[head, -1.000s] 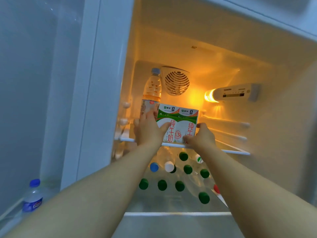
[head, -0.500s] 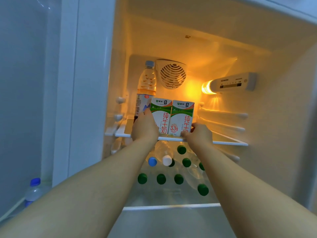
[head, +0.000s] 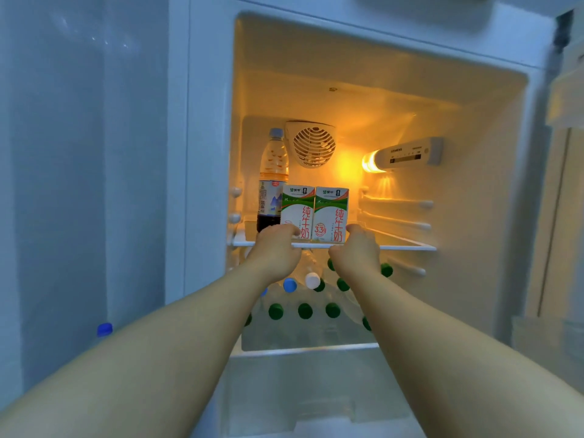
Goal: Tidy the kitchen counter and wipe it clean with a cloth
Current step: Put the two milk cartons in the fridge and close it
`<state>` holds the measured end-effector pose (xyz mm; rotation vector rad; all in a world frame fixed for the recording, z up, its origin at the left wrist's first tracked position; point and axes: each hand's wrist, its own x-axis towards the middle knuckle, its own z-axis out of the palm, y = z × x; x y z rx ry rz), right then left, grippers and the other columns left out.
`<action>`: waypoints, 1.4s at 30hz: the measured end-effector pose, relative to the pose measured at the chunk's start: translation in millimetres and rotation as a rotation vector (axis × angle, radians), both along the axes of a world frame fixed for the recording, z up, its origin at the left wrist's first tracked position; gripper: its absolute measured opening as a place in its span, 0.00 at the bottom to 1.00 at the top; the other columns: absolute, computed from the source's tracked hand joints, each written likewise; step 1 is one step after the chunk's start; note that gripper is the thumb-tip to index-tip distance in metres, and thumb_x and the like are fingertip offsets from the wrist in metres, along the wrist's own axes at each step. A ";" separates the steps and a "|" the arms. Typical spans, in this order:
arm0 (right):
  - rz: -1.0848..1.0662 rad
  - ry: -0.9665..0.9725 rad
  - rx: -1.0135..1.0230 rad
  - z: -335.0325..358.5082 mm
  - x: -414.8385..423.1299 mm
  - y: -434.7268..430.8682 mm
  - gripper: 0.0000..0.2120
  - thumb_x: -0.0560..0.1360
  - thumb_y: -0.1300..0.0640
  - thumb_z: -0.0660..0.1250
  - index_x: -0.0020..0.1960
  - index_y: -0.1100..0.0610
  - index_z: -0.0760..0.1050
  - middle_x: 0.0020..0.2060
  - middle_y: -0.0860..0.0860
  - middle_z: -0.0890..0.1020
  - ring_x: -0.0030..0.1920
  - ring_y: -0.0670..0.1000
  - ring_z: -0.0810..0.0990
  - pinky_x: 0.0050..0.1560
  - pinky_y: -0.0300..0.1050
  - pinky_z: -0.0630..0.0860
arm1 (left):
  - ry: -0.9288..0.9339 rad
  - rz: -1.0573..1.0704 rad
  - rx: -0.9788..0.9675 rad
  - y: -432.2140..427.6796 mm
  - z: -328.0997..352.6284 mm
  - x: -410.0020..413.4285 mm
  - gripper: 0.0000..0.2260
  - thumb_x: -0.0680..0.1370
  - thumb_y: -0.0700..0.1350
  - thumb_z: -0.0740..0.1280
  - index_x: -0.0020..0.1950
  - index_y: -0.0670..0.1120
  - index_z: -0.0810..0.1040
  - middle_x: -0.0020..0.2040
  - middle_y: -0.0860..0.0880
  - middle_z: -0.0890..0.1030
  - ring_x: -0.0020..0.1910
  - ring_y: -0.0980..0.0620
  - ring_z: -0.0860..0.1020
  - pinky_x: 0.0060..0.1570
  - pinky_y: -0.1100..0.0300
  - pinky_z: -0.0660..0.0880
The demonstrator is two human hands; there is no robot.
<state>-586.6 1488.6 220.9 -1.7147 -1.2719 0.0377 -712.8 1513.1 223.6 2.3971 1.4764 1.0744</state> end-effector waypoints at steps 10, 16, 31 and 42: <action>-0.025 -0.054 -0.002 14.0 -53.6 -130.4 0.18 0.76 0.58 0.61 0.65 0.58 0.69 0.64 0.57 0.68 0.62 0.60 0.71 0.59 0.54 0.73 | -0.052 -0.075 0.028 -133.8 3.6 -48.3 0.13 0.79 0.40 0.60 0.63 0.45 0.75 0.63 0.46 0.77 0.60 0.48 0.74 0.55 0.58 0.71; -0.064 -0.051 -0.014 -7.4 -73.5 -214.1 0.14 0.74 0.58 0.62 0.59 0.59 0.74 0.60 0.58 0.74 0.59 0.60 0.74 0.57 0.51 0.73 | -0.102 -0.122 -0.004 -216.7 -9.7 -62.5 0.13 0.78 0.41 0.60 0.61 0.47 0.76 0.61 0.48 0.78 0.58 0.48 0.75 0.57 0.54 0.74; 0.015 -0.067 0.024 14.1 -57.6 -406.2 0.13 0.78 0.59 0.58 0.59 0.61 0.74 0.55 0.57 0.79 0.45 0.54 0.75 0.44 0.42 0.71 | -0.294 -0.170 0.000 -389.8 -2.9 -42.0 0.11 0.79 0.40 0.60 0.58 0.47 0.79 0.58 0.48 0.78 0.55 0.50 0.75 0.51 0.59 0.72; 0.024 -0.076 0.085 27.4 -0.9 -553.2 0.11 0.77 0.58 0.59 0.55 0.58 0.75 0.53 0.55 0.79 0.50 0.54 0.74 0.45 0.42 0.68 | -0.347 -0.222 -0.004 -518.9 6.1 27.5 0.13 0.78 0.39 0.60 0.59 0.46 0.78 0.59 0.47 0.79 0.58 0.49 0.76 0.54 0.60 0.72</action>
